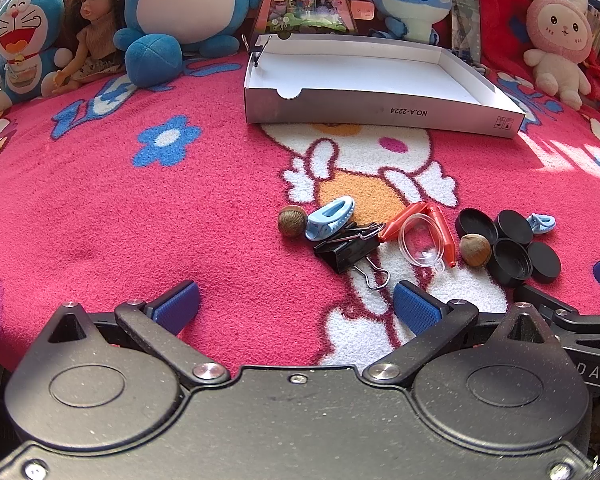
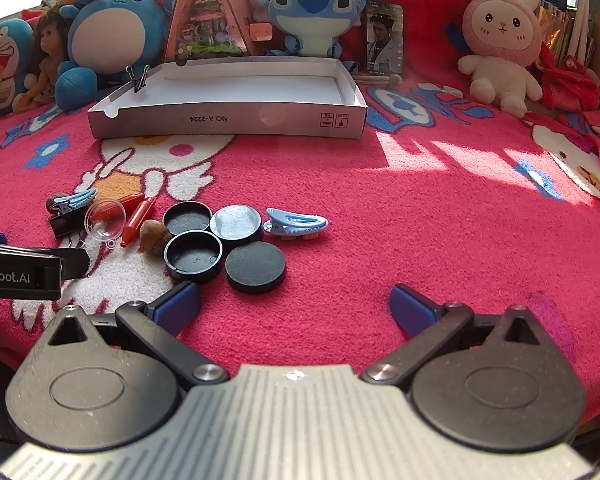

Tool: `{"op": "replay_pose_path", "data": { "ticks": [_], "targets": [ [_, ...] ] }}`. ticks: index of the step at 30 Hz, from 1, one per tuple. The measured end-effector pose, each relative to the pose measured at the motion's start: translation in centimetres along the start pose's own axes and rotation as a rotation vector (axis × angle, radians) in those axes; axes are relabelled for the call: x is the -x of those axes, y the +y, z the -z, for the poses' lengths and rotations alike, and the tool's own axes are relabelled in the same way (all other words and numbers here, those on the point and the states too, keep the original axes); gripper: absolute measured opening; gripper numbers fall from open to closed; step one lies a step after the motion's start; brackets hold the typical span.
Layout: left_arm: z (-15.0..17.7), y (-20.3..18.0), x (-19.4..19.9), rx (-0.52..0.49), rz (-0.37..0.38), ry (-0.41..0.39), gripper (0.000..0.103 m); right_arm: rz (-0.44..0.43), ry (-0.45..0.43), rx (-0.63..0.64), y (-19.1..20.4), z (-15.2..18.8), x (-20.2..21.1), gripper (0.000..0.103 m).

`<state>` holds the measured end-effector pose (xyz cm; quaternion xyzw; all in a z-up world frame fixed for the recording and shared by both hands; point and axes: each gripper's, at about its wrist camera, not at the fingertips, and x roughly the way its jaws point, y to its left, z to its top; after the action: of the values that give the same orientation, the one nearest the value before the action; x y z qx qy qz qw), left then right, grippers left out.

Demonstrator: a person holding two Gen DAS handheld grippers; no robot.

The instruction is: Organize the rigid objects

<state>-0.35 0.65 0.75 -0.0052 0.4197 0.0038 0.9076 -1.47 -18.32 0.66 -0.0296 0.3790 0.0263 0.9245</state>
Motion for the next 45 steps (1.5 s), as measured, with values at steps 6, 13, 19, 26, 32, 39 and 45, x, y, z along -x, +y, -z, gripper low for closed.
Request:
{"op": "replay_pose_path", "data": {
  "ticks": [6,13,19,26,32,39,45],
  "targets": [
    [0.8,0.0,0.5,-0.011,0.007,-0.029,0.103,-0.006,-0.016,-0.003,-0.4,0.0,0.1,0.103],
    [1.8,0.2,0.4,-0.04,0.023,-0.11,0.103,0.001,-0.039,-0.002,-0.2,0.3,0.2,0.103],
    [1.8,0.7,0.8,-0.011,0.045,-0.121,0.101,0.007,-0.051,0.001,-0.2,0.4,0.4,0.103],
    [2.1,1.3,2.3,0.004,0.067,-0.172,0.075,-0.039,-0.125,0.004,-0.2,0.6,1.6,0.093],
    [1.7,1.1,3.7,0.024,0.171,-0.227,0.046,-0.057,-0.159,0.031,0.1,0.4,2.0,0.077],
    [1.4,0.3,2.7,0.034,0.236,-0.186,0.034,-0.044,-0.165,0.012,-0.2,0.5,2.1,0.054],
    [1.3,0.9,1.7,0.035,0.198,-0.175,0.033,-0.053,-0.165,0.025,-0.3,0.7,2.1,0.049]
  ]
}}
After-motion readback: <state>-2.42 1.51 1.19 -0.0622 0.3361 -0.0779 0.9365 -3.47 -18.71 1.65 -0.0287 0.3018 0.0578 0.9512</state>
